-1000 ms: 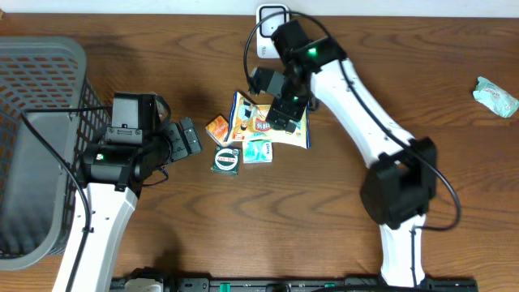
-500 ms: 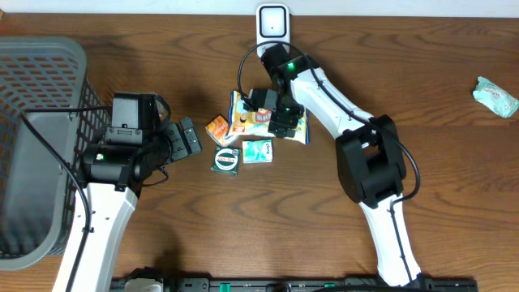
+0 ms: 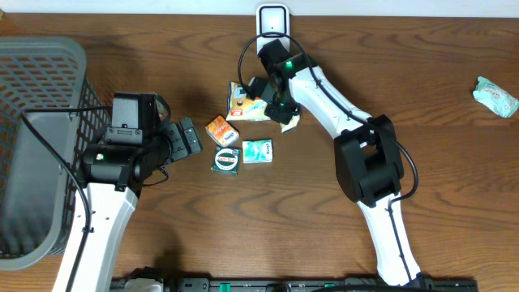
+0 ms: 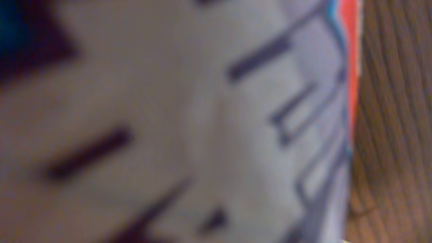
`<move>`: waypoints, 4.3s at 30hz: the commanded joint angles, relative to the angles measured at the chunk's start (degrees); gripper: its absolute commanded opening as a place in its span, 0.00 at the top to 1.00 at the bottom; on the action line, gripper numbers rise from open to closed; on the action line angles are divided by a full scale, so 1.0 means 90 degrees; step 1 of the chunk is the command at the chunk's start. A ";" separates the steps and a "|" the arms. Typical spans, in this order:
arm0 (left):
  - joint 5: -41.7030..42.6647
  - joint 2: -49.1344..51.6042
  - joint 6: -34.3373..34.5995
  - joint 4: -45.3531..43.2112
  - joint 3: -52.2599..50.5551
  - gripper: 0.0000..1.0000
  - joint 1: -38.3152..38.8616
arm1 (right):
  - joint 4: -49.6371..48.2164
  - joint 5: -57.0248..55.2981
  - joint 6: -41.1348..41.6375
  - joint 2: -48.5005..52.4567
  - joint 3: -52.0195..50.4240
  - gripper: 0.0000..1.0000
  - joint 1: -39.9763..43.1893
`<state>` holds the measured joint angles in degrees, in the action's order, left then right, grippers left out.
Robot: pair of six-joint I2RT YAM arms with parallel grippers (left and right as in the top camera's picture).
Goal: Scan the item barcode
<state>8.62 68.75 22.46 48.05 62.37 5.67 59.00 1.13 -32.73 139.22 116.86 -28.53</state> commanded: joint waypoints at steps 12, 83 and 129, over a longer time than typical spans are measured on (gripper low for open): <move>-0.0083 0.0012 -0.0017 0.0017 0.0056 0.02 -0.0039 | -0.2382 0.0221 0.2761 -0.1246 -0.0102 0.99 0.0041; -0.0083 0.0012 -0.0017 0.0017 0.0056 0.02 -0.0039 | -0.1372 0.0738 0.4867 -0.1311 -0.0177 0.01 0.5894; -0.0083 0.0012 -0.0017 0.0017 0.0056 0.02 -0.0039 | 0.1921 0.2783 0.2822 -0.1314 -0.1528 0.99 0.0151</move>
<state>8.60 68.75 22.46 48.05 62.37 5.67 75.40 24.27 -8.05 127.81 103.20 -25.85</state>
